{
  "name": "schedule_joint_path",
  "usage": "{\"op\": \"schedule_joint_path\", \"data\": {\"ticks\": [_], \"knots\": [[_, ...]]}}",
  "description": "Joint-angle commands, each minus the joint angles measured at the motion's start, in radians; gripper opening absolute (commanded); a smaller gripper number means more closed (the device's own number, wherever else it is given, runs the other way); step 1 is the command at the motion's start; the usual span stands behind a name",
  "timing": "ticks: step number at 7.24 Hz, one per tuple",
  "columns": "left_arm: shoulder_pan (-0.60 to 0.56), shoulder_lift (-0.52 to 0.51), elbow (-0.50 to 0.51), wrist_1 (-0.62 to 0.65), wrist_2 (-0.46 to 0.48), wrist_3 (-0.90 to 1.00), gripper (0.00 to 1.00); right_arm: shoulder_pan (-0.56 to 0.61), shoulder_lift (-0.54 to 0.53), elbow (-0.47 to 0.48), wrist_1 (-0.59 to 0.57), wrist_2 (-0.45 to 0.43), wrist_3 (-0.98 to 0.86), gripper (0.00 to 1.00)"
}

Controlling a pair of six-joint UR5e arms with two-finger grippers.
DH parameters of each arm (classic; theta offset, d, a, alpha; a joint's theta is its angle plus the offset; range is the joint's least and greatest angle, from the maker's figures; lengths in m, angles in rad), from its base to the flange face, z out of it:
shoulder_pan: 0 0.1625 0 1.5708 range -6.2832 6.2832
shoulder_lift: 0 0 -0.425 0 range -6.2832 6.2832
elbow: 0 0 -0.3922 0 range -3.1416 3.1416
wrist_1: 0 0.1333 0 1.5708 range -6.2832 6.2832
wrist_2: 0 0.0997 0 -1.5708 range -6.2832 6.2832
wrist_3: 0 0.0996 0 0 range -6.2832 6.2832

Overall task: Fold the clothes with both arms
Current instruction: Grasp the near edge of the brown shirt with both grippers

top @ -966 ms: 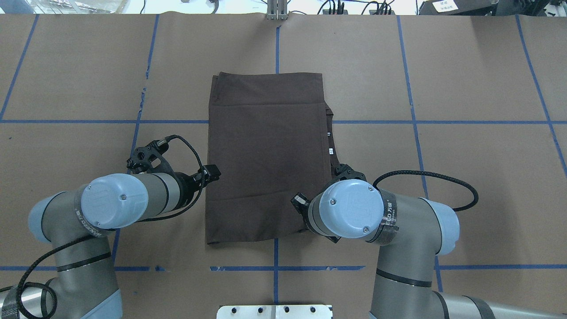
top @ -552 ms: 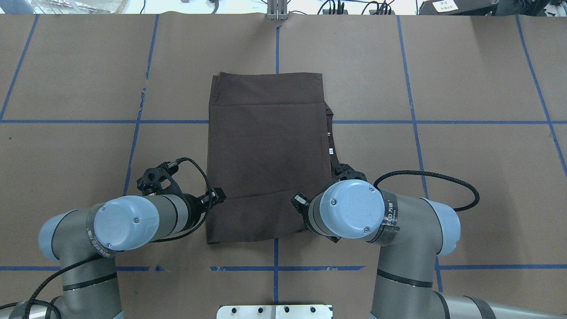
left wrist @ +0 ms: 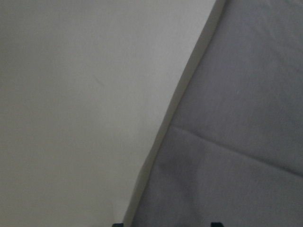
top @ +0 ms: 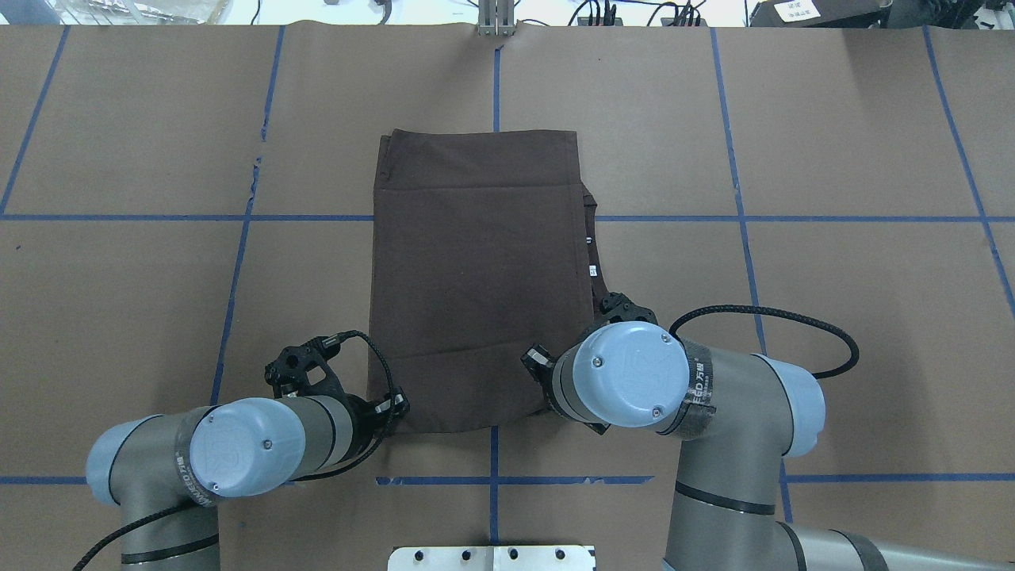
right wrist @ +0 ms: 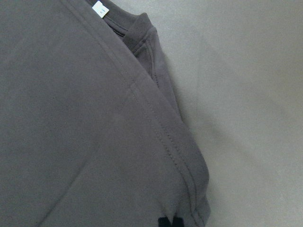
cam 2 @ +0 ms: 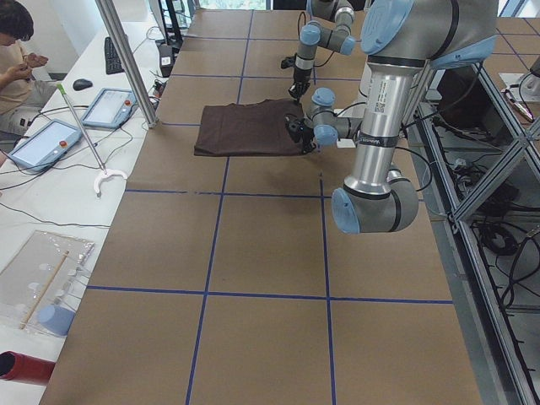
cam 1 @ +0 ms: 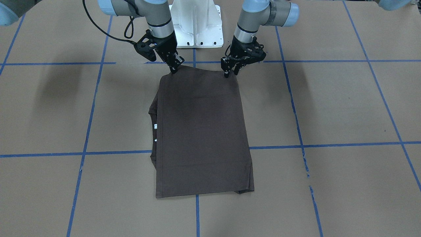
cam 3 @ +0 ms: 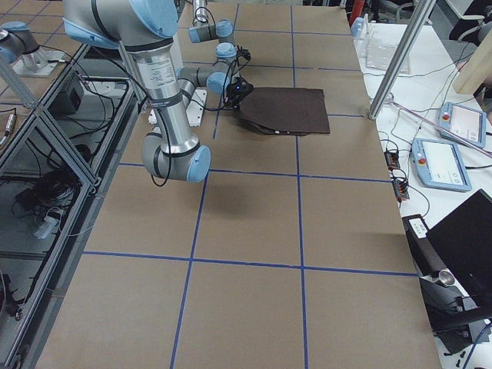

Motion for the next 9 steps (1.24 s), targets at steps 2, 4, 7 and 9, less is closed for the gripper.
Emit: {"op": "schedule_joint_path", "data": {"ticks": [2,4,7,9], "knots": [[0.008,0.0,-0.014,0.032,-0.002,0.0,0.0,0.003,-0.019,0.03,0.0,0.002,-0.001,0.0],[0.007,0.003,-0.066,0.034,-0.041,0.0,0.0,-0.008,-0.021,0.036,0.0,0.0,0.0,0.0],[-0.016,-0.009,-0.387,0.216,-0.204,0.0,0.0,-0.028,-0.018,0.304,-0.291,0.005,0.003,0.0],[-0.174,-0.062,-0.253,0.221,-0.213,0.041,0.0,0.093,0.078,0.195,-0.301,0.006,-0.132,0.0]]}}
